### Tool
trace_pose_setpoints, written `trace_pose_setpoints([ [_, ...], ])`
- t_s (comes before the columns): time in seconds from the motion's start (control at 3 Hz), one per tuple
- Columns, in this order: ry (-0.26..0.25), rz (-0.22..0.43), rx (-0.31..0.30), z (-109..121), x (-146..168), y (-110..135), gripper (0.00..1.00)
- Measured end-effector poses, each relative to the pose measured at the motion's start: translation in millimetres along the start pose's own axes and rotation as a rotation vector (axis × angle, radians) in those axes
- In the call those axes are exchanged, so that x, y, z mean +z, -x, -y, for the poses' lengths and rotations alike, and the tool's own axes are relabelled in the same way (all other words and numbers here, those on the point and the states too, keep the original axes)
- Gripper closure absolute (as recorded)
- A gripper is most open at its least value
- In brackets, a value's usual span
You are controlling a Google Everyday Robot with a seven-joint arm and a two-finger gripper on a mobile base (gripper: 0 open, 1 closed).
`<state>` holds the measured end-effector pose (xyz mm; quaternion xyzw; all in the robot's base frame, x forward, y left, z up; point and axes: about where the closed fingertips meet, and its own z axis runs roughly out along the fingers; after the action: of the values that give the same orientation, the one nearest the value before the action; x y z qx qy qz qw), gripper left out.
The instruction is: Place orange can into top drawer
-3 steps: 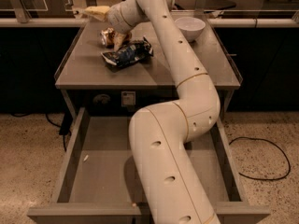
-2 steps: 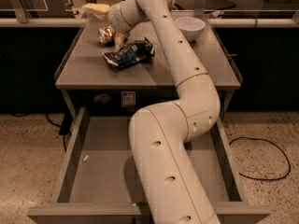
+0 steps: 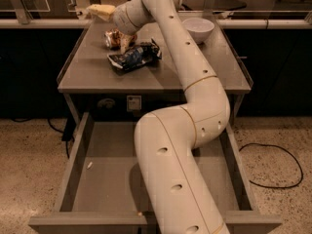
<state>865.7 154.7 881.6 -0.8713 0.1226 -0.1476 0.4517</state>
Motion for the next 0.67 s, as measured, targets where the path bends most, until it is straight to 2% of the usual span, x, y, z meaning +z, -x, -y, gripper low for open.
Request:
trace_pose_setpoints([
  [0.33, 0.000, 0.000, 0.000, 2.5, -1.8, 0.1, 0.00],
  [0.67, 0.085, -0.111, -0.027, 6.8, 13.8, -14.7, 0.00],
])
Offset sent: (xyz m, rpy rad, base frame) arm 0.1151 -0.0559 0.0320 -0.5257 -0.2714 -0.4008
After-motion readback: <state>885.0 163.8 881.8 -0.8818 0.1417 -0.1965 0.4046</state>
